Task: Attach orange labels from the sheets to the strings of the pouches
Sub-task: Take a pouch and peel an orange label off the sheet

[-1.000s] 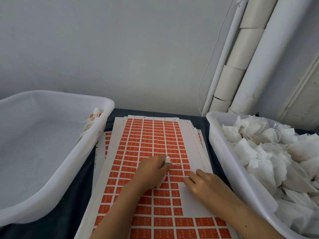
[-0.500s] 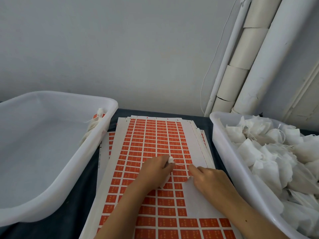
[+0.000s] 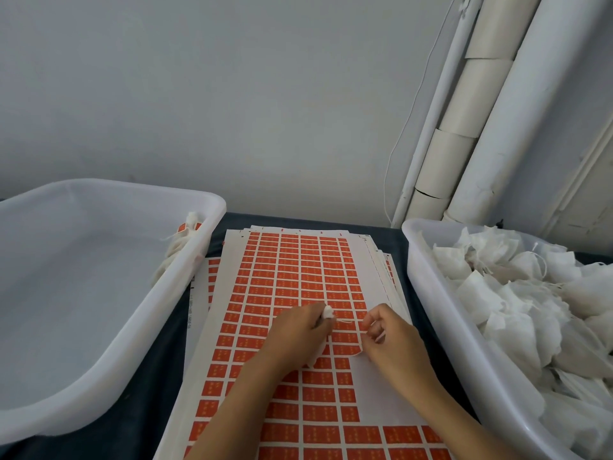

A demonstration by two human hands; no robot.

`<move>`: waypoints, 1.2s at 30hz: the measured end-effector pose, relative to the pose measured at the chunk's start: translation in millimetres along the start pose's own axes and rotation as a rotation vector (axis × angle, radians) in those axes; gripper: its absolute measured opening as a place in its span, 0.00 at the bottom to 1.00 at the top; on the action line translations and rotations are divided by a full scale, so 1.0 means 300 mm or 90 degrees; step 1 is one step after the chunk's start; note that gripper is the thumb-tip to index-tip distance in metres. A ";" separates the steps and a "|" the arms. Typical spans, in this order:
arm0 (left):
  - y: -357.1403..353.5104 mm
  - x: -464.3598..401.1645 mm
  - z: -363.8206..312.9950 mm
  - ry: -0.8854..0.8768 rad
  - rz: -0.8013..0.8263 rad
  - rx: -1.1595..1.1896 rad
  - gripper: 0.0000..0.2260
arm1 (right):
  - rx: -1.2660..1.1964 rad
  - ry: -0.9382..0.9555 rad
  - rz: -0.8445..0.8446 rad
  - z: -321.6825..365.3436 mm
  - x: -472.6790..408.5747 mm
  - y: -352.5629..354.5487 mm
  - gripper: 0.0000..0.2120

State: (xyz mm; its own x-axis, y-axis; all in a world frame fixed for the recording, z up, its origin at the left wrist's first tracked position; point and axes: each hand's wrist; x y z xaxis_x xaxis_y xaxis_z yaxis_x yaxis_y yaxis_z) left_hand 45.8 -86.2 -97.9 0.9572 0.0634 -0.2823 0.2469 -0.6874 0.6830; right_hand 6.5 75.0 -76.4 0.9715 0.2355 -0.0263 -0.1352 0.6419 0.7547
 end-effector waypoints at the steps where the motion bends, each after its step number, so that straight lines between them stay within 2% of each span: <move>1: 0.000 0.000 -0.002 0.001 -0.001 0.001 0.12 | -0.002 0.023 -0.018 0.004 0.009 -0.005 0.09; 5: 0.001 -0.003 -0.004 0.021 -0.018 0.040 0.11 | -0.120 0.136 -0.142 0.010 0.050 -0.027 0.10; 7: 0.002 -0.006 -0.008 0.038 -0.033 0.074 0.09 | -0.243 0.139 -0.190 0.024 0.055 -0.018 0.08; 11: 0.011 -0.007 -0.022 0.061 -0.104 0.200 0.09 | -0.465 0.006 -0.127 0.055 0.000 0.003 0.10; 16: 0.034 -0.008 -0.050 0.108 -0.244 0.417 0.08 | -0.654 -0.132 0.024 0.110 -0.064 -0.018 0.08; 18: 0.040 -0.011 -0.053 0.150 -0.299 0.453 0.07 | -0.671 -0.135 0.044 0.142 -0.069 -0.033 0.07; 23: 0.046 -0.019 -0.048 0.218 -0.359 0.477 0.05 | -0.745 -0.109 0.062 0.161 -0.050 -0.079 0.14; 26: 0.045 -0.022 -0.045 0.223 -0.355 0.473 0.05 | -0.760 -0.135 0.068 0.141 -0.050 -0.103 0.14; 30: 0.036 -0.021 -0.041 0.200 -0.325 0.471 0.06 | -0.746 -0.152 0.085 0.128 -0.045 -0.139 0.08; 36: 0.039 -0.017 -0.041 0.178 -0.307 0.478 0.07 | -0.708 -0.159 0.096 0.129 -0.044 -0.167 0.09</move>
State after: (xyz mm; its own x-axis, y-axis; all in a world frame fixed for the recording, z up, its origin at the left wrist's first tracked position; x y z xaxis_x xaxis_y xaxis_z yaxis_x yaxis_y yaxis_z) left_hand 45.7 -85.7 -80.2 0.8021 0.5686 -0.1827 0.5587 -0.8224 -0.1068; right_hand 7.9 11.5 -88.4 0.9256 0.2925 0.2402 -0.2291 0.9382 -0.2596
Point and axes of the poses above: each hand's wrist, its own x-axis away from the middle knuckle, its own y-axis out of the back of the hand, z = x × y, and after that the axes turned 13 degrees about -y, right-handed
